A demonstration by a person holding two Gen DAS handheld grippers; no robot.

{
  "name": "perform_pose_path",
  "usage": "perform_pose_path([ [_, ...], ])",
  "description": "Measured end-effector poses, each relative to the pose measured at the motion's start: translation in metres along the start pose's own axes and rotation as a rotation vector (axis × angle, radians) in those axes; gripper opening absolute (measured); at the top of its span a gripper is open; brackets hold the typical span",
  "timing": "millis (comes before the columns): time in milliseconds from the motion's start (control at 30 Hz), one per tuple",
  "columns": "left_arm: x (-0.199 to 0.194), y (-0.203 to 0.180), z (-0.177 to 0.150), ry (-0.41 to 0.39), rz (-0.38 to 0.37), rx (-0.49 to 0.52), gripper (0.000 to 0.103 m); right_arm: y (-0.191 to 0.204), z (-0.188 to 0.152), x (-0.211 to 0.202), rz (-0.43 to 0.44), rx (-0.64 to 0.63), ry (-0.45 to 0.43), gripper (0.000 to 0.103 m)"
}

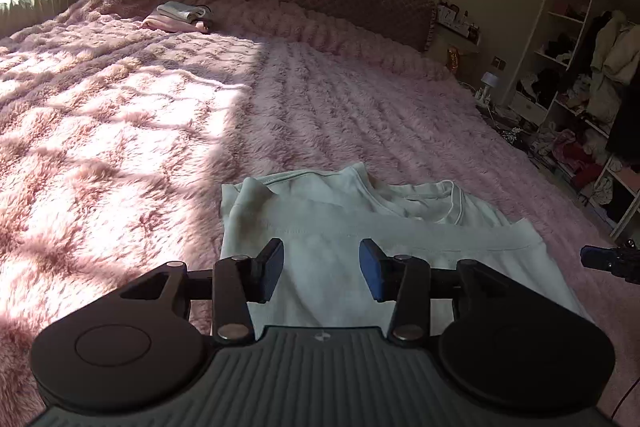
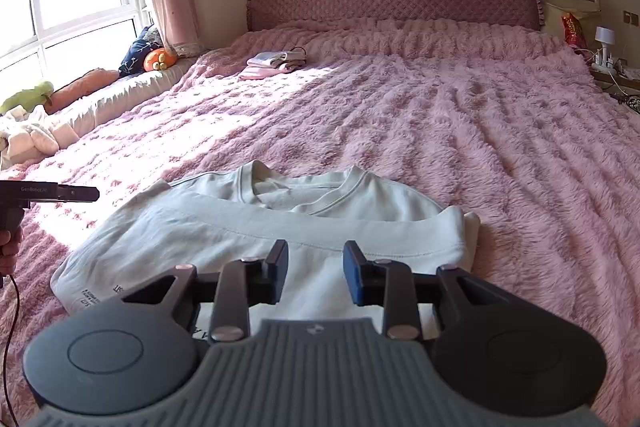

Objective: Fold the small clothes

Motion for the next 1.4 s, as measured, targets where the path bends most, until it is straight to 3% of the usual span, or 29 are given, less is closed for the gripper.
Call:
perform_pose_path([
  [133, -0.015, -0.026, -0.047, 0.100, 0.012, -0.055, 0.058, 0.050, -0.031, -0.014, 0.028, 0.014, 0.053, 0.026],
  [200, -0.020, -0.033, -0.059, 0.106, 0.005, -0.092, 0.059, 0.062, -0.043, -0.016, 0.008, 0.039, 0.064, 0.027],
  [267, -0.019, -0.033, -0.064, 0.102, 0.009, -0.130, 0.069, 0.070, -0.053, -0.015, -0.010, 0.051, 0.073, 0.027],
  [400, -0.009, -0.007, -0.080, 0.136, 0.035, -0.253, 0.070, 0.060, -0.079, -0.004, -0.113, 0.052, 0.147, 0.025],
  [467, -0.002, 0.009, -0.089, 0.153, 0.010, -0.324, 0.066, 0.045, -0.095, 0.003, -0.163, 0.065, 0.194, 0.020],
  [500, 0.000, 0.015, -0.091, 0.151, -0.002, -0.350, 0.065, 0.039, -0.101, 0.005, -0.174, 0.064, 0.202, 0.015],
  [600, 0.000, 0.027, -0.096, 0.136, -0.024, -0.424, 0.061, 0.030, -0.110, 0.005, -0.184, 0.048, 0.191, 0.014],
  [767, 0.001, 0.026, -0.095, 0.137, -0.011, -0.403, 0.058, 0.031, -0.111, 0.010, -0.203, 0.031, 0.189, 0.014],
  [900, -0.005, 0.017, -0.088, 0.158, 0.040, -0.399, 0.060, 0.034, -0.106, 0.008, -0.206, 0.007, 0.212, 0.018],
  [967, -0.013, 0.015, -0.082, 0.154, 0.118, -0.381, 0.061, 0.037, -0.095, 0.004, -0.194, 0.007, 0.212, 0.026],
  [1000, -0.017, 0.013, -0.077, 0.143, 0.148, -0.364, 0.061, 0.038, -0.087, 0.001, -0.189, 0.003, 0.194, 0.036],
  [1167, -0.034, 0.008, -0.065, 0.147, 0.247, -0.337, 0.077, 0.042, -0.034, -0.008, -0.173, -0.063, 0.104, 0.055],
  [1400, -0.025, 0.022, -0.071, 0.210, 0.334, -0.339, 0.077, 0.029, 0.035, 0.031, -0.172, -0.040, 0.049, 0.082],
])
Point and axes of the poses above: each gripper's, at about its wrist camera, not at the fingertips, and x roughly the way its jaws point, y to its left, z to its top, the point moved 10 cm from there along x, roughly the way its jaws point, and after that the axes turned 5 degrees about -x, right-handed, at the moved point
